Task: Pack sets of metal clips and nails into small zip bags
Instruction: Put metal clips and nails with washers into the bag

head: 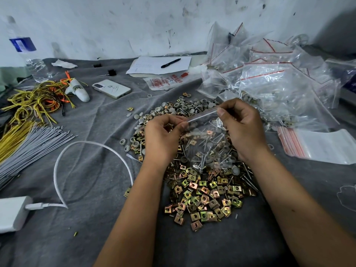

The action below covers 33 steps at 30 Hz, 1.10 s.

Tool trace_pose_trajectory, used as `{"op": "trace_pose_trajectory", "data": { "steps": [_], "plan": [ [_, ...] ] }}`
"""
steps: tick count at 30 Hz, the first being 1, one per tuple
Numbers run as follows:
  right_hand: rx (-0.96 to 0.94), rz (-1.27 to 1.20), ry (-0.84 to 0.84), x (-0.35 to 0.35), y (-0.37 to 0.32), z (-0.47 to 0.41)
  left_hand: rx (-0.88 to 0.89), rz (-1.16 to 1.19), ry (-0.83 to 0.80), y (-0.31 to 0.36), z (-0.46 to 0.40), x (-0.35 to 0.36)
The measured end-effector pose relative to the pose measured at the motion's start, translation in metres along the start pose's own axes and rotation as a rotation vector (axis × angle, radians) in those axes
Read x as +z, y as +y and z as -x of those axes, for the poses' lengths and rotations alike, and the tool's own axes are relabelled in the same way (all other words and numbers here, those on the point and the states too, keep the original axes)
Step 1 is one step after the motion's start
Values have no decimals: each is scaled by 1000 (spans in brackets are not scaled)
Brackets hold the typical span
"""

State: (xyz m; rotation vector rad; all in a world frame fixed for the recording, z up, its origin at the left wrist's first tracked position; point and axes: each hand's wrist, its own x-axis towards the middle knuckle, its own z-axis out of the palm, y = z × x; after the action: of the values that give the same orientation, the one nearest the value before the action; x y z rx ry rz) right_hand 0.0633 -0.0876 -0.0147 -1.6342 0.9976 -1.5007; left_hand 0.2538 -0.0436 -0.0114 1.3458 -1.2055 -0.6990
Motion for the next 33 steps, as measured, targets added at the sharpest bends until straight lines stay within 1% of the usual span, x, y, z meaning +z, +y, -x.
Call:
{"op": "trace_pose_trajectory", "data": {
  "steps": [4,6,9,12,15,18,22,24,29,31,33],
  "plan": [
    [18,-37,-17,-1,-1,-1,11,-51,14,0,0,-2],
    [27,-40,-88,1,-2,0,35,-74,-44,0,1,-3],
    [0,21,-192,4,-2,3,116,-68,-150,1,2,0],
    [-34,64,-204,5,-3,4,218,-114,-141,2,4,2],
    [-64,100,-214,4,-5,5,252,-173,-122,0,5,2],
    [-86,105,-201,4,-7,5,242,-160,-139,-1,6,1],
    [-84,71,-148,3,-6,3,141,-19,-152,0,7,3],
    [-55,-10,-106,1,-5,2,101,-2,-141,0,8,5],
    [1,-215,1,-2,-7,0,-26,190,-179,1,10,8],
    [-1,-249,29,-1,-8,0,-41,194,-220,2,12,10],
    [2,-218,36,2,-8,2,7,139,-223,2,15,12]
  ]
}}
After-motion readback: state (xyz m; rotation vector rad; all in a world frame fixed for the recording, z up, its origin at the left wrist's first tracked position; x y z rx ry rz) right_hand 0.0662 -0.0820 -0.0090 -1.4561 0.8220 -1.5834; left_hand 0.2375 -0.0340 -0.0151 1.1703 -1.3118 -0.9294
